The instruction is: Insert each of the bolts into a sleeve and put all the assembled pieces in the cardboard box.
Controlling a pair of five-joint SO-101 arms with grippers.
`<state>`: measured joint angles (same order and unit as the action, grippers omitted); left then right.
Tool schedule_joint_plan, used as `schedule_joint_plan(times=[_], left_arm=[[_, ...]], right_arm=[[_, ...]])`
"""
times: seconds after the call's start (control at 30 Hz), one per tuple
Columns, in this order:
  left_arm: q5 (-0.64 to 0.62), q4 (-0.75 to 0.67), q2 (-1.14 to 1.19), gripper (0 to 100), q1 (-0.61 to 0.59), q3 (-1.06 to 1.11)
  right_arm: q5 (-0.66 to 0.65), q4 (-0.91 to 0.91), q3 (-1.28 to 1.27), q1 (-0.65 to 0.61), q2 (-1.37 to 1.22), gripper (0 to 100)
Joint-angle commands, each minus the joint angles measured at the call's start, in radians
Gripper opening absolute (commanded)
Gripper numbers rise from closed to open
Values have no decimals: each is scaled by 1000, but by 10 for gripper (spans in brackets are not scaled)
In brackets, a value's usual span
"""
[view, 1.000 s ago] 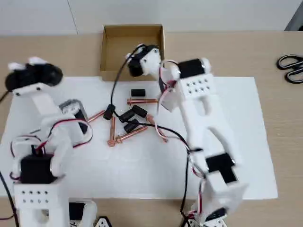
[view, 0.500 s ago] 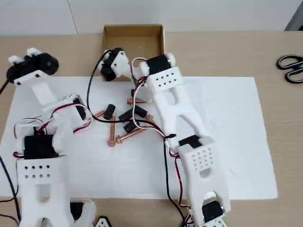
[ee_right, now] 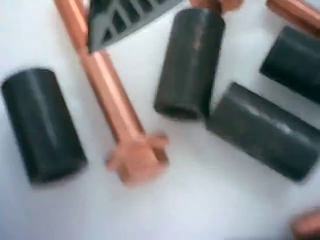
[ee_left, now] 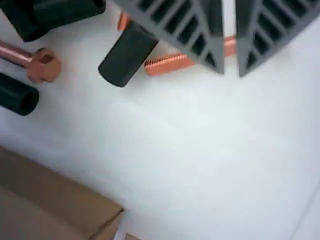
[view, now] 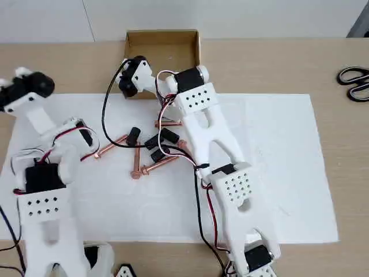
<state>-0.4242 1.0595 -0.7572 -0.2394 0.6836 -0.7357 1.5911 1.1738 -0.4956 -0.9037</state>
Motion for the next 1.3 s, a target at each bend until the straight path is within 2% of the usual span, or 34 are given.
schedule_joint_plan(times=[0.0,0.3,0.63,1.27], left_arm=[[-3,-75,-5,6,-5,25],[-3,-187,-5,6,-2,70],[-3,-193,-5,6,0,71],[-5,-193,-5,6,0,65]], right_arm=[[-2,-31,40,-25,5,129],[-2,-65,46,-39,-88,130],[-2,-171,44,-22,-137,129],[-3,-171,44,44,-274,109]])
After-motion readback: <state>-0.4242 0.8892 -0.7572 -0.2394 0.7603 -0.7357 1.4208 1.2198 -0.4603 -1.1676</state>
